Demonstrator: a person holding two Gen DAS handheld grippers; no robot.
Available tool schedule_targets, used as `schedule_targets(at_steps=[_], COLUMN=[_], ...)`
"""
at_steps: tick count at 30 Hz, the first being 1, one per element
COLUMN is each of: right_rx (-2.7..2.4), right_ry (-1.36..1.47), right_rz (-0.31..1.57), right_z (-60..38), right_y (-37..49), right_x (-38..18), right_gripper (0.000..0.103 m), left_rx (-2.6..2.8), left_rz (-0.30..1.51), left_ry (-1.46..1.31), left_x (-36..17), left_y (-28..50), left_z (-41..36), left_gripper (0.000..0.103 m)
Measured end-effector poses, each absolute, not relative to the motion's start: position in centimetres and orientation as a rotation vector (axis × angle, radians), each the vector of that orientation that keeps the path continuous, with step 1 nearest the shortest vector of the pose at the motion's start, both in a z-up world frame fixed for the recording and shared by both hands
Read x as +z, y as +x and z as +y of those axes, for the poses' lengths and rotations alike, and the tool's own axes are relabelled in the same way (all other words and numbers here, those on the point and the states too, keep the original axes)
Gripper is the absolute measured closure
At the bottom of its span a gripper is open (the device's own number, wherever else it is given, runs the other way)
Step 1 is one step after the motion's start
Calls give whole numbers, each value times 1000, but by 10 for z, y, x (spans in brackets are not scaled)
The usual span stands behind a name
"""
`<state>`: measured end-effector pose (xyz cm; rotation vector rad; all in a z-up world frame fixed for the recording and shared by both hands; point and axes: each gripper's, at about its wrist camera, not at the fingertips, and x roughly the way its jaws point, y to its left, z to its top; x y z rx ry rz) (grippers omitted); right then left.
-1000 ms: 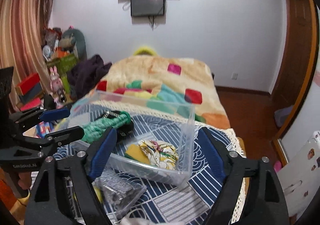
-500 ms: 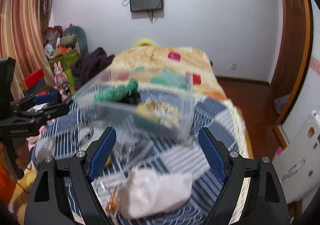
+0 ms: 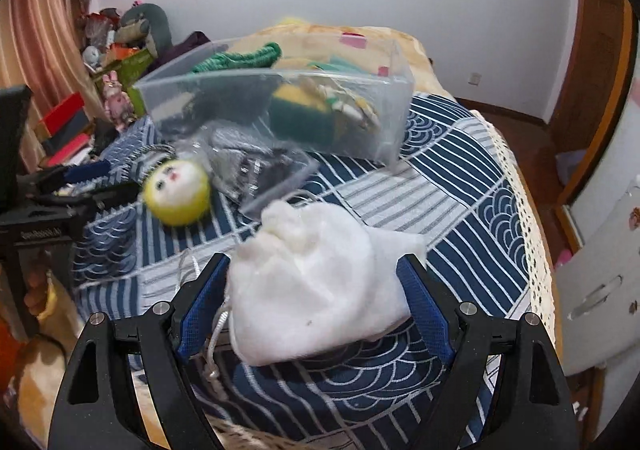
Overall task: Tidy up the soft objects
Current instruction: 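Grasp the beaded bracelet with the left gripper while the right grasps the white cloth bag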
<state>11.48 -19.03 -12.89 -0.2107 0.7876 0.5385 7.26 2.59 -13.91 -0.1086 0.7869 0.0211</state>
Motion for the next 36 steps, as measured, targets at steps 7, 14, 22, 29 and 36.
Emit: schedule_targets(at_steps=[7, 14, 22, 29, 36], right_rx=[518, 509, 523, 545, 572], right_ry=[-199, -117, -107, -97, -78], right_rz=[761, 723, 642, 554, 454], right_z=[-198, -211, -210, -197, -178], right_y=[111, 111, 107, 116, 132], right_x=[-128, -118, -92, -67, -36], right_gripper=[48, 75, 76, 76, 76], left_rx=[-14, -32, -42, -49, -82], left_rz=[777, 754, 678, 582, 509], left_ry=[-91, -89, -81, -65, -79], left_x=[-143, -138, -110, -73, -43], left_y=[77, 68, 55, 57, 76], left_z=[19, 15, 14, 17, 21], left_gripper=[75, 97, 97, 97, 97])
